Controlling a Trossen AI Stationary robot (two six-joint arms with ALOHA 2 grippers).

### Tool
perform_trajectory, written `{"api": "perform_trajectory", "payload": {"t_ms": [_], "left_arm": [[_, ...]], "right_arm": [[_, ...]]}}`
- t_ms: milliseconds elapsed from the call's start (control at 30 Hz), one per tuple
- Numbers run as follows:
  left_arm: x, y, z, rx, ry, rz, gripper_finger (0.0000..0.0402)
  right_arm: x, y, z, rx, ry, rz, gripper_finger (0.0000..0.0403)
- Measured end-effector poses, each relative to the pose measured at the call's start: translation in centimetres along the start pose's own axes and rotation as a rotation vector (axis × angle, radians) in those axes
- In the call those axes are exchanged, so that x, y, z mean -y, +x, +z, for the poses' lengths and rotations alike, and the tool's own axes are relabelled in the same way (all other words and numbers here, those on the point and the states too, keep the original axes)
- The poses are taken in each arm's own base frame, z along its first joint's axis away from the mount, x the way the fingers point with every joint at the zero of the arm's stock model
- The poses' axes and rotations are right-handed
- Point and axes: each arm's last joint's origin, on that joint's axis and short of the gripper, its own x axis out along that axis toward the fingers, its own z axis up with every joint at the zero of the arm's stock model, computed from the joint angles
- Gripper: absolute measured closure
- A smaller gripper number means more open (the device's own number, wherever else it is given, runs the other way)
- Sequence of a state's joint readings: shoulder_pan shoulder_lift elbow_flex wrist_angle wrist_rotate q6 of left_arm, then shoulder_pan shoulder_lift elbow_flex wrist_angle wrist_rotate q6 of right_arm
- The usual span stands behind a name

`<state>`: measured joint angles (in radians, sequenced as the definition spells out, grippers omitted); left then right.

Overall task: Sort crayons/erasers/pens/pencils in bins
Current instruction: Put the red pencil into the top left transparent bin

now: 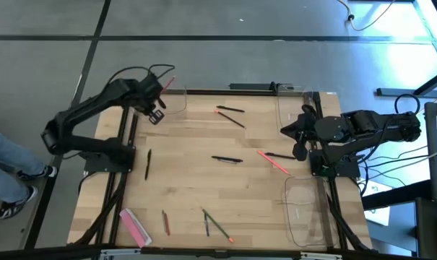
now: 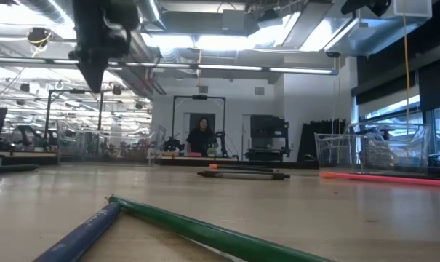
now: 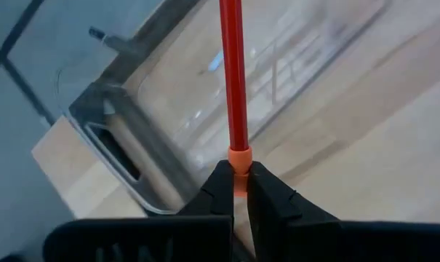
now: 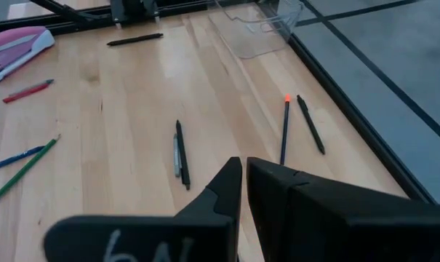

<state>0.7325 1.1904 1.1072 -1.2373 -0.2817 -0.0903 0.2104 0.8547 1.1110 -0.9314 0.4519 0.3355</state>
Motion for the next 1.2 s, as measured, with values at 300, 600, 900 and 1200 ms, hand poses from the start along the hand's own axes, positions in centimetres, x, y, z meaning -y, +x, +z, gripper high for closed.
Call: {"api": "perform_trajectory", "payload": {"t_ms": [300, 600, 900, 1200], "left_arm": [[-1.0, 4.4, 2.0, -0.202, 0.048, 0.011, 0.0392], [-1.2, 8.2, 3.2, -0.344, 0.122, -0.005, 0.0392], [-0.9, 10.2, 3.8, -0.378, 0.167, -0.007, 0.0392], [-1.0, 11.3, 4.3, -0.378, 0.169, 0.027, 0.0392]], "right_arm": [[0.1, 0.0, 0.3, 0.046, 0.013, -0.061, 0.0376], [0.4, -0.1, 0.6, 0.105, 0.021, -0.185, 0.0376], [0.4, -0.1, 0.6, 0.105, 0.021, -0.185, 0.0376], [0.4, -0.1, 0.6, 0.105, 0.02, -0.185, 0.0376]]}}
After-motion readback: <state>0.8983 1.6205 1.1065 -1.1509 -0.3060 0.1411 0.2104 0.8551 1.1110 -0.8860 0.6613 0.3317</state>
